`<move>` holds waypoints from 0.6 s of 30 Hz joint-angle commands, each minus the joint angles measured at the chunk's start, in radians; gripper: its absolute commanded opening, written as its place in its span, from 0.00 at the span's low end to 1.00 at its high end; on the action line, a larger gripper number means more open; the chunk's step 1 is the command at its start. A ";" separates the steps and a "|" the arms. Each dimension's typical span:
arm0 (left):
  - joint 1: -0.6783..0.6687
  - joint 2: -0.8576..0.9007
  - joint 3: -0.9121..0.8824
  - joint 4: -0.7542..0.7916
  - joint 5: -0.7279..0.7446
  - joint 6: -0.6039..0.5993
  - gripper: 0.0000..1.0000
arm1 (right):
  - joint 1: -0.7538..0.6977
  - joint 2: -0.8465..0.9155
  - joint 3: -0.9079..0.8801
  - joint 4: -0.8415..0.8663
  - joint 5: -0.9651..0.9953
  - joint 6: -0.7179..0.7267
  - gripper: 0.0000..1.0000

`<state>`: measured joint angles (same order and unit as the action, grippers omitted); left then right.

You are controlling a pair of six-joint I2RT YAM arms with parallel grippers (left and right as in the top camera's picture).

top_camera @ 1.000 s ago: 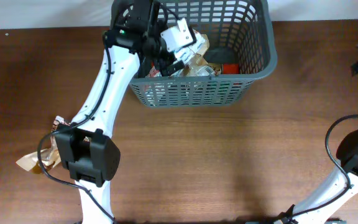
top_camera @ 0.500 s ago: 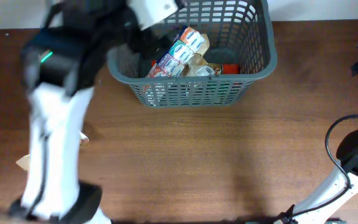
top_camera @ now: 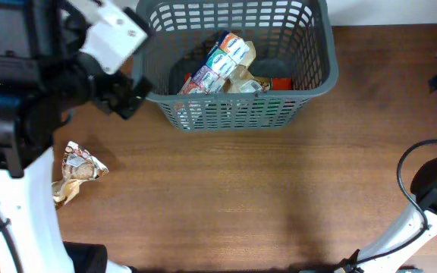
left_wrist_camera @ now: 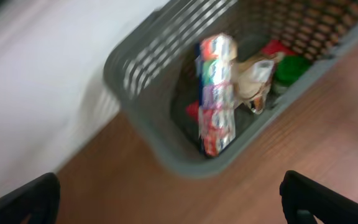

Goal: Pack container
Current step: 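Lower the box pack into the basket and open the left gripper, then move the left gripper down toward the crumpled snack bag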

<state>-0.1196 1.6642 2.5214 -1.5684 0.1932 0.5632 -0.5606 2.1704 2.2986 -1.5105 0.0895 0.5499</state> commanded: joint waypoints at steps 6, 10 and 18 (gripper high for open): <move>0.177 -0.011 -0.004 -0.119 -0.027 -0.177 0.99 | -0.002 -0.004 -0.005 0.001 0.016 0.009 0.99; 0.265 -0.013 -0.032 -0.119 -0.026 -0.301 0.99 | -0.002 -0.004 -0.005 0.001 0.016 0.009 0.99; 0.384 -0.018 -0.230 -0.119 -0.174 -0.999 0.99 | -0.002 -0.004 -0.005 0.001 0.016 0.009 0.99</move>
<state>0.2279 1.6558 2.3856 -1.6840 0.1017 -0.0082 -0.5606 2.1704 2.2986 -1.5101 0.0895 0.5499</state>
